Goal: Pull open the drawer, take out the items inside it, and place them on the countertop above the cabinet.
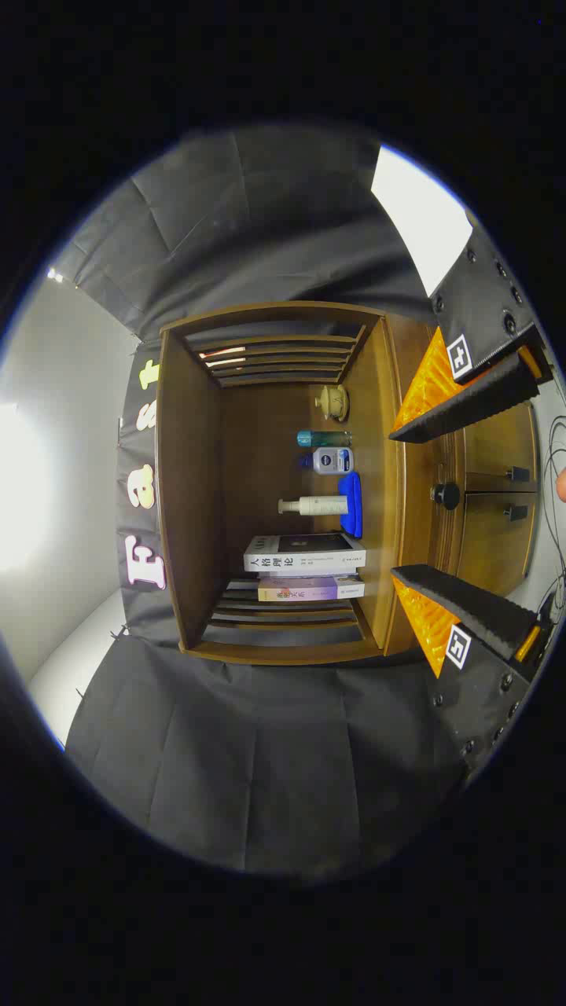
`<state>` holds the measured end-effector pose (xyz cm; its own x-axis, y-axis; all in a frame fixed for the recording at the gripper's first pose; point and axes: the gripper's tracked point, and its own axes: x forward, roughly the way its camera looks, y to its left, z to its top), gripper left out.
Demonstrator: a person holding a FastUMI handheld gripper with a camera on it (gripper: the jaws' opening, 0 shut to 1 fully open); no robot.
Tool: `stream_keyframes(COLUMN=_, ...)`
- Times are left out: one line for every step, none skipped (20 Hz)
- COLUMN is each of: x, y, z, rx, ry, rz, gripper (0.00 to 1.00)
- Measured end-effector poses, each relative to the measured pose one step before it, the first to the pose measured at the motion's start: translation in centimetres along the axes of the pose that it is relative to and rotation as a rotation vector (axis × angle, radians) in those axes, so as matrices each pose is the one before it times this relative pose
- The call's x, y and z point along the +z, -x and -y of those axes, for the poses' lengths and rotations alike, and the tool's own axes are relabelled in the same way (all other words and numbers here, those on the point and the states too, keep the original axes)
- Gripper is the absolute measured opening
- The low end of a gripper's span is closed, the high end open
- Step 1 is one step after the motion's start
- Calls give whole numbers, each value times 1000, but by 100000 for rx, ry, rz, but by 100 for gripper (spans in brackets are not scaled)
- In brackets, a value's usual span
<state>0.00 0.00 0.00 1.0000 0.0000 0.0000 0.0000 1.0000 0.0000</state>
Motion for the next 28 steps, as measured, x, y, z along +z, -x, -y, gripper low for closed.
stream_keyframes(x=31, y=28, z=45, rx=-20, ry=-158, rz=136, gripper=97)
stream_keyframes(x=-38, y=34, z=45, rx=67, ry=-392, rz=-170, gripper=97)
stream_keyframes(x=289, y=132, z=-4, rx=320, ry=-658, rz=585, gripper=97)
stream_keyframes(x=322, y=101, z=-15, rx=146, ry=-627, rz=980, gripper=97)
stream_keyframes(x=365, y=105, z=56, rx=35, ry=-458, rz=865, gripper=97)
stream_keyframes(x=180, y=-24, z=-41, rx=104, ry=-286, rz=1006, gripper=97)
stream_keyframes(x=171, y=-28, z=107, rx=-140, ry=42, rz=524, gripper=97)
stream_keyframes(x=-74, y=-22, z=48, rx=-56, ry=85, rz=59, gripper=97)
stream_keyframes(x=-104, y=-14, z=-64, rx=147, ry=17, rz=-388, gripper=97)
stream_keyframes(x=-174, y=-85, z=-58, rx=51, ry=-72, rz=-604, gripper=97)
stream_keyframes(x=-160, y=-7, z=-83, rx=157, ry=-123, rz=-581, gripper=97)
stream_keyframes(x=-117, y=-88, z=31, rx=59, ry=19, rz=-98, gripper=97)
stream_keyframes(x=28, y=-102, z=-29, rx=-67, ry=251, rz=-86, gripper=97)
stream_keyframes(x=-202, y=-47, z=-48, rx=99, ry=371, rz=-58, gripper=97)
stream_keyframes(x=2, y=-62, z=-79, rx=246, ry=385, rz=49, gripper=97)
stream_keyframes(x=11, y=-120, z=-140, rx=306, ry=366, rz=369, gripper=97)
stream_keyframes(x=42, y=-293, z=-111, rx=703, ry=392, rz=421, gripper=97)
stream_keyframes(x=-92, y=-298, z=-87, rx=154, ry=599, rz=542, gripper=97)
stream_keyframes(x=106, y=-379, z=233, rx=-575, ry=785, rz=791, gripper=97)
stream_keyframes(x=-152, y=-390, z=188, rx=-584, ry=717, rz=489, gripper=97)
stream_keyframes(x=-246, y=-620, z=136, rx=-584, ry=53, rz=35, gripper=97)
stream_keyframes(x=-469, y=-712, z=-226, rx=582, ry=-399, rz=-599, gripper=97)
stream_keyframes(x=-290, y=-621, z=-137, rx=603, ry=-443, rz=-555, gripper=97)
stream_keyframes(x=-445, y=-865, z=179, rx=-289, ry=156, rz=-625, gripper=97)
stream_keyframes(x=-374, y=-824, z=254, rx=-614, ry=252, rz=-575, gripper=97)
stream_keyframes(x=-508, y=-806, z=78, rx=-560, ry=383, rz=-1084, gripper=97)
stream_keyframes(x=-652, y=-732, z=95, rx=-543, ry=-82, rz=-1039, gripper=97)
stream_keyframes(x=-866, y=-783, z=-46, rx=-116, ry=-324, rz=-1717, gripper=97)
